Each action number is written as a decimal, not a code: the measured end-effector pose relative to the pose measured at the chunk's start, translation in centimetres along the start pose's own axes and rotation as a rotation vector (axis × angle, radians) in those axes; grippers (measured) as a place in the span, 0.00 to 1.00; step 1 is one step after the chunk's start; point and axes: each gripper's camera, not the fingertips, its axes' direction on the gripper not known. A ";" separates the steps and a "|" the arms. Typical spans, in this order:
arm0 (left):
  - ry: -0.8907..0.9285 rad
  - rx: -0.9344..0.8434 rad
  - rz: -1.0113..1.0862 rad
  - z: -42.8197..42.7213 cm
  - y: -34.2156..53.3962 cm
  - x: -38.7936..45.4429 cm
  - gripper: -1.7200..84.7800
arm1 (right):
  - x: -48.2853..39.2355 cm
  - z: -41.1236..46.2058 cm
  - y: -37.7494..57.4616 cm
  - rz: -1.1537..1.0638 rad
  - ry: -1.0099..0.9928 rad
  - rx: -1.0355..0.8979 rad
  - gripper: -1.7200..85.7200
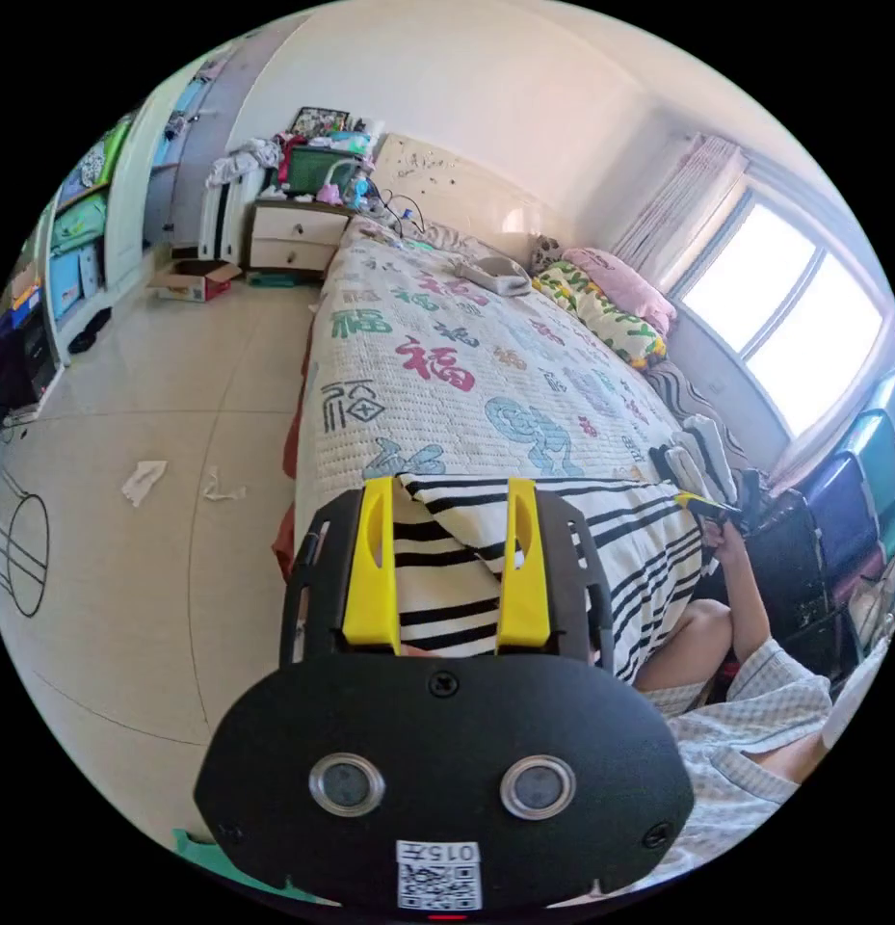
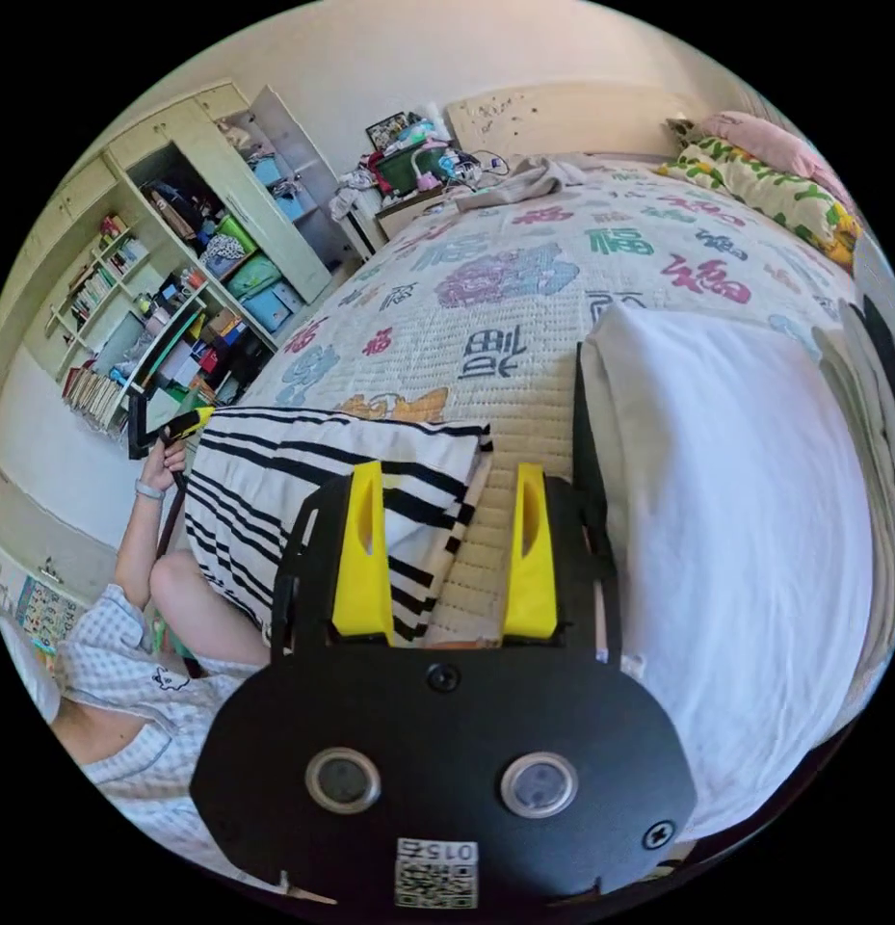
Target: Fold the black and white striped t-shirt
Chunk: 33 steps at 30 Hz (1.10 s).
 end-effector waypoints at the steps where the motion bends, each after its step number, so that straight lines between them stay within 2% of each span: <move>1: 0.012 -0.036 0.002 0.7 -0.3 -0.2 0.20 | 0.1 -0.1 -0.2 0.011 0.017 0.008 0.21; 4: -0.047 -0.090 0.013 2.0 -0.9 -0.4 0.14 | 0.2 -0.6 -0.9 -0.035 0.069 -0.010 0.15; 6: -0.078 -0.087 0.051 1.9 -1.1 -0.1 0.10 | 0.7 -0.8 -1.2 -0.071 -0.040 -0.011 0.06; 10: -0.011 -0.063 0.081 1.3 -0.7 0.3 0.05 | 1.5 -1.9 -1.3 -0.033 -0.126 0.027 0.03; 14: 0.066 0.079 0.087 -2.6 0.0 1.4 0.04 | 1.6 -7.0 -0.7 -0.005 -0.279 0.215 0.01; 18: 0.203 0.264 0.113 -8.2 -0.4 3.2 0.03 | -2.1 -10.6 -0.7 -0.115 -0.122 0.329 0.01; 24: 0.071 0.313 0.192 -9.3 -4.0 6.8 0.03 | -3.3 -11.7 -6.3 -0.109 -0.027 0.369 0.01; 28: 0.089 0.318 0.103 -6.6 -7.1 5.0 0.05 | -2.2 -7.3 -10.5 -0.035 0.054 0.298 0.01; 30: -0.019 0.216 0.096 -2.3 -8.3 4.0 0.07 | -0.6 -2.1 -11.9 0.030 0.090 0.127 0.03; 32: -0.097 0.124 0.040 0.5 -8.1 2.9 0.08 | 0.0 -0.4 -11.3 0.071 -0.009 0.060 0.04; 33: -0.080 0.087 0.004 1.1 -7.4 2.4 0.09 | -0.7 -0.7 -10.1 0.010 -0.101 0.077 0.05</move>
